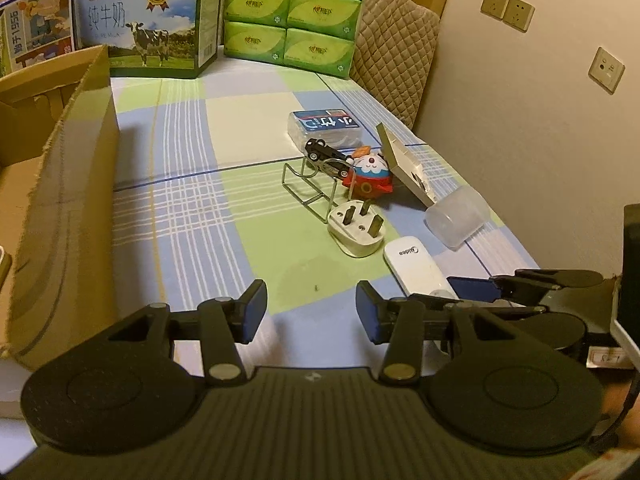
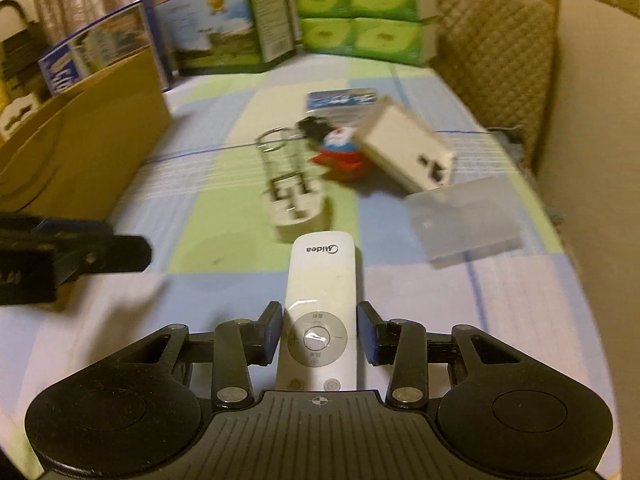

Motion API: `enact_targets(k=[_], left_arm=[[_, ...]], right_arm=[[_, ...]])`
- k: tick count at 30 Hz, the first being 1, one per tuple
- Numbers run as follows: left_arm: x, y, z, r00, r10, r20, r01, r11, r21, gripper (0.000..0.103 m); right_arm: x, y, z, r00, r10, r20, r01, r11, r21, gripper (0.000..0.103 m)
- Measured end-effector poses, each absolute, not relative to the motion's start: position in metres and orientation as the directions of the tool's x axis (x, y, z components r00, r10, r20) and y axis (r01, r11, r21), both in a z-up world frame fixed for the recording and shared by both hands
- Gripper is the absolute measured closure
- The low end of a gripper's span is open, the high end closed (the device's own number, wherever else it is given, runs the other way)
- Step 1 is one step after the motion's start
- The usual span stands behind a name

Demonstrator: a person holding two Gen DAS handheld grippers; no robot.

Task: Organize rigid objects
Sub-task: 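Grasp the white three-pin plug with the left tool while the right tool holds the remote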

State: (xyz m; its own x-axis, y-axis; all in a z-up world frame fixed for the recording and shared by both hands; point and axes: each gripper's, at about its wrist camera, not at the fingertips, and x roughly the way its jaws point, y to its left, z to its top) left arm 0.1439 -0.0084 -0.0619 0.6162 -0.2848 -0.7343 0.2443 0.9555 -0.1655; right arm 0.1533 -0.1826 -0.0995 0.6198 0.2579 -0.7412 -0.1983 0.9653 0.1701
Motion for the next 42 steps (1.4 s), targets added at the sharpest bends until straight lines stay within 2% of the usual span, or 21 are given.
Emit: enact_targets(k=[8, 15, 19, 21, 24, 34, 37, 40, 41, 42], left_arm=[[0.153, -0.018, -0.069, 0.613, -0.288, -0.736, 0.246, 0.954, -0.169, 0.059], [0.163, -0.020, -0.070, 0.619, -0.294, -0.728, 0.246, 0.953, -0.177, 0.058], [0.167, -0.018, -0.072, 0.620, -0.288, -0.730, 0.231, 0.956, -0.181, 0.054], [0.170, -0.016, -0.074, 0.617, -0.287, -0.732, 0.227, 0.956, -0.184, 0.050], [0.176, -0.020, -0.077, 0.621, -0.286, -0.730, 0.234, 0.956, -0.176, 0.045], [0.209, -0.052, -0.101, 0.615, -0.319, -0.721, 0.275, 0.944, -0.183, 0.045], [0.216, -0.065, -0.106, 0.621, -0.293, -0.727, 0.286, 0.948, -0.137, 0.045], [0.220, -0.072, -0.113, 0.619, -0.254, -0.743, 0.289, 0.954, -0.086, 0.055], [0.220, -0.071, -0.115, 0.616, -0.253, -0.746, 0.291, 0.953, -0.083, 0.063], [0.218, -0.070, -0.115, 0.616, -0.258, -0.744, 0.294, 0.952, -0.087, 0.064]], right_arm=[[0.160, -0.179, -0.103, 0.642, 0.211, -0.737, -0.211, 0.973, 0.095, 0.063], [0.176, -0.186, -0.105, 0.657, 0.187, -0.730, -0.163, 0.981, 0.105, 0.065], [0.188, -0.181, -0.106, 0.652, 0.240, -0.719, -0.238, 0.965, 0.107, 0.065], [0.187, -0.181, -0.105, 0.627, 0.301, -0.719, -0.274, 0.949, 0.158, 0.065], [0.185, -0.187, -0.105, 0.638, 0.269, -0.721, -0.217, 0.962, 0.167, 0.065], [0.174, -0.205, -0.101, 0.648, 0.211, -0.731, -0.112, 0.977, 0.182, 0.065], [0.173, -0.206, -0.101, 0.651, 0.207, -0.730, -0.110, 0.978, 0.180, 0.065], [0.172, -0.206, -0.101, 0.653, 0.204, -0.729, -0.111, 0.978, 0.174, 0.065], [0.172, -0.206, -0.101, 0.654, 0.204, -0.729, -0.111, 0.979, 0.174, 0.065], [0.172, -0.206, -0.102, 0.654, 0.204, -0.728, -0.110, 0.978, 0.175, 0.065]])
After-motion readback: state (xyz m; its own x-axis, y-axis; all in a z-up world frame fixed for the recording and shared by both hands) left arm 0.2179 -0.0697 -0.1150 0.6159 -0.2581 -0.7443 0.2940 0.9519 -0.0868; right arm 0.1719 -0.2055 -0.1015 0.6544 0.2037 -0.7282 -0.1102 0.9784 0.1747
